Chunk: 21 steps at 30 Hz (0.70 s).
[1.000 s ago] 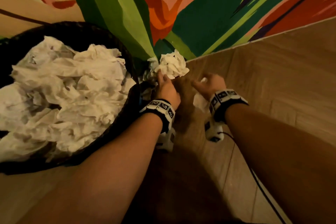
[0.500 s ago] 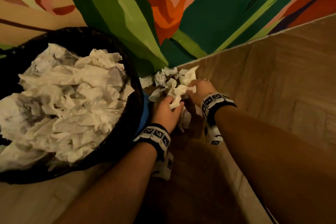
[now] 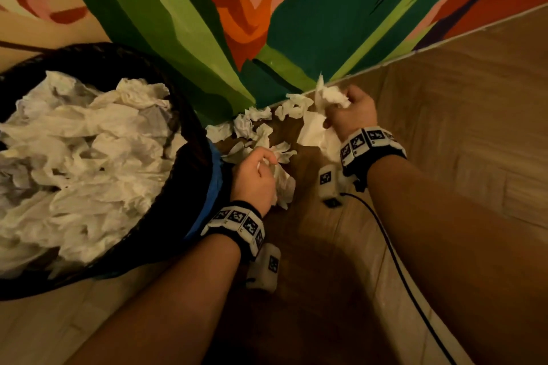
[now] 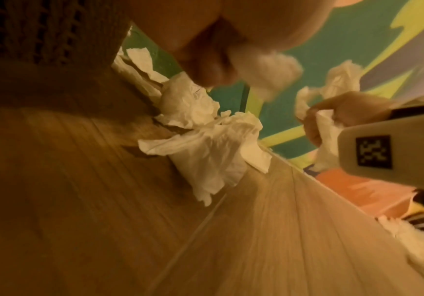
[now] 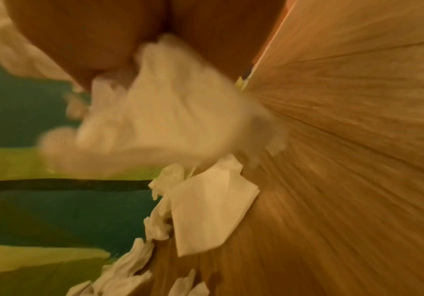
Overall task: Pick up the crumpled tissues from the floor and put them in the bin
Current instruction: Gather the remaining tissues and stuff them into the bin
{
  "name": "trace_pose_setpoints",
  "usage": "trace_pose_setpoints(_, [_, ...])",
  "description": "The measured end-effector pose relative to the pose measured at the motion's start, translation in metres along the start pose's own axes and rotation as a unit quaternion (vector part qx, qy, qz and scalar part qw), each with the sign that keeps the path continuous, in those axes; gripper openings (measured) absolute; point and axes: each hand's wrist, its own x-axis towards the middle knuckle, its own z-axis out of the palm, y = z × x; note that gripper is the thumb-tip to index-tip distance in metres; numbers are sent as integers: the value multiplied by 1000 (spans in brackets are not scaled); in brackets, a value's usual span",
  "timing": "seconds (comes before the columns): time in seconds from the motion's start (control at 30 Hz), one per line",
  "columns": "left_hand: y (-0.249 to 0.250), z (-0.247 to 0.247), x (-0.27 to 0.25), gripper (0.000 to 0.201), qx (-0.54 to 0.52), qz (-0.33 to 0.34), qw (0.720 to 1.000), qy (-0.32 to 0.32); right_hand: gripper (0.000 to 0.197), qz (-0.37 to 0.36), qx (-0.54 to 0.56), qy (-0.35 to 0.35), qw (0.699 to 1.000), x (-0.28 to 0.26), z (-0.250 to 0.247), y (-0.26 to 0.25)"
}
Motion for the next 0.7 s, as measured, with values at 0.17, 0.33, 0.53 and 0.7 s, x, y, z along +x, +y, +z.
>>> trace_pose_setpoints(0.17, [-13,7,-12,38,188,-39,966,-171,9,8,-130,17,991,-4,-7,12])
trace_pose_setpoints(0.33, [-34,11,-28,41,257,-33,930,-260,61,22,-324,-159,932,-14,3,33])
trace_pose_setpoints(0.53, [-41,8,-39,41,305,-26,907,-289,66,53,-483,-237,841,-16,5,59])
trace_pose_setpoints(0.7, [-35,-1,-45,39,273,-31,913,-301,21,45,-472,-146,869,-21,10,59])
